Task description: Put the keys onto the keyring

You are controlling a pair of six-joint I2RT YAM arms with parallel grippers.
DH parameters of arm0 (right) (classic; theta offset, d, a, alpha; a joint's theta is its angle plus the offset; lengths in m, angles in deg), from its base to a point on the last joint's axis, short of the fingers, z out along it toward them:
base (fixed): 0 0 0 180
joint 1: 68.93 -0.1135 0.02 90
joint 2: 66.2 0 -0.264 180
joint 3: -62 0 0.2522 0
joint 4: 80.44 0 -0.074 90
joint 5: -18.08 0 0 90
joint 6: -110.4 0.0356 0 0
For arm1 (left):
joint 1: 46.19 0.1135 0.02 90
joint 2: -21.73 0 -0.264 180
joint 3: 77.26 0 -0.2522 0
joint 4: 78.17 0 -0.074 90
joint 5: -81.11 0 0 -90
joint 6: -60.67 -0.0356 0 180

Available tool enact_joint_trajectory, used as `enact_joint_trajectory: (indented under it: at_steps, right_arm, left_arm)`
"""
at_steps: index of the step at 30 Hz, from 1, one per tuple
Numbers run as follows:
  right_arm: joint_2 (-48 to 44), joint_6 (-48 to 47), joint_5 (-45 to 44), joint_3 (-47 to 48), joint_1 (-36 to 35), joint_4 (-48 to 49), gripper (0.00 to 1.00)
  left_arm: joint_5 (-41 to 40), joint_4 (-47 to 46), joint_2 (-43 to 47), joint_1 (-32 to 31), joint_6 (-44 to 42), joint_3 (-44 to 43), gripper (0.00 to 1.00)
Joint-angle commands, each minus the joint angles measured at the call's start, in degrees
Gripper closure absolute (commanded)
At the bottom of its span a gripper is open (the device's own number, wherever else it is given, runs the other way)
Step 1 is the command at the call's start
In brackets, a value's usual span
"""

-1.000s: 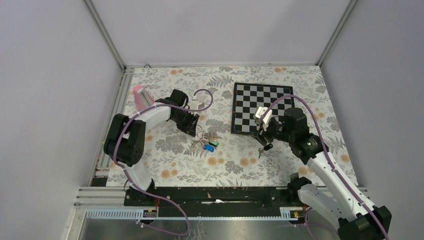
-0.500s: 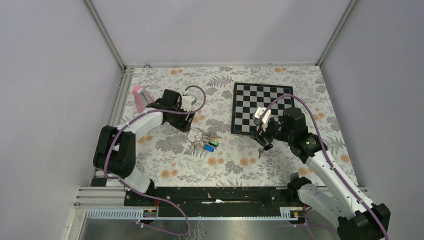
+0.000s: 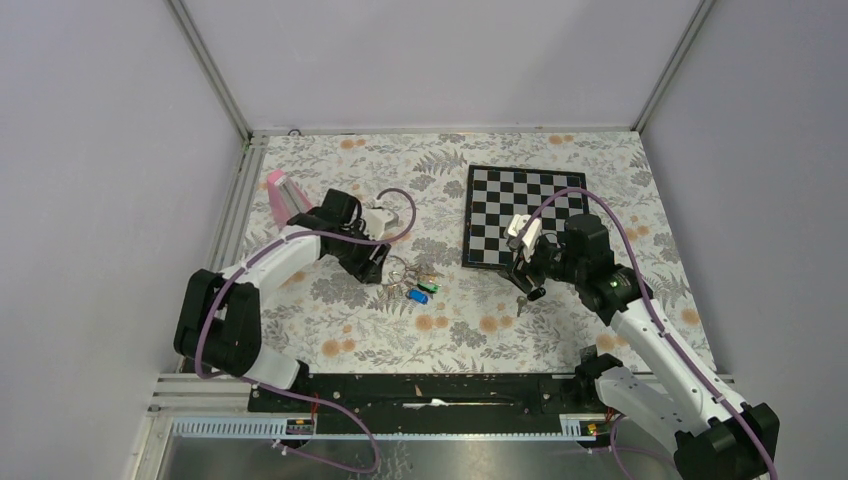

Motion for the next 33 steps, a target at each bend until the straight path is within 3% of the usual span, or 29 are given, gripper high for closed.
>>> enact_joint_trajectory:
  at_steps: [1,25,33]
  right_arm:
    - [-0.2,-0.6,0.6,-0.2,0.6,1.2,0.34]
    - [-0.6,-1.2,1.3,-0.8,0.8,1.2,0.33]
    - [-0.8,-1.2,1.3,-0.9,0.8,1.2,0.33]
  left_arm:
    - [0.4,0.3,-1.9,-3.3,2.1,0.2,0.44]
    - [-6.5,-1.0,-9.7,-8.4,3.7,-0.1,0.62]
    - [-7.2,-0.9,-9.5,-8.5,3.5,0.1,0.76]
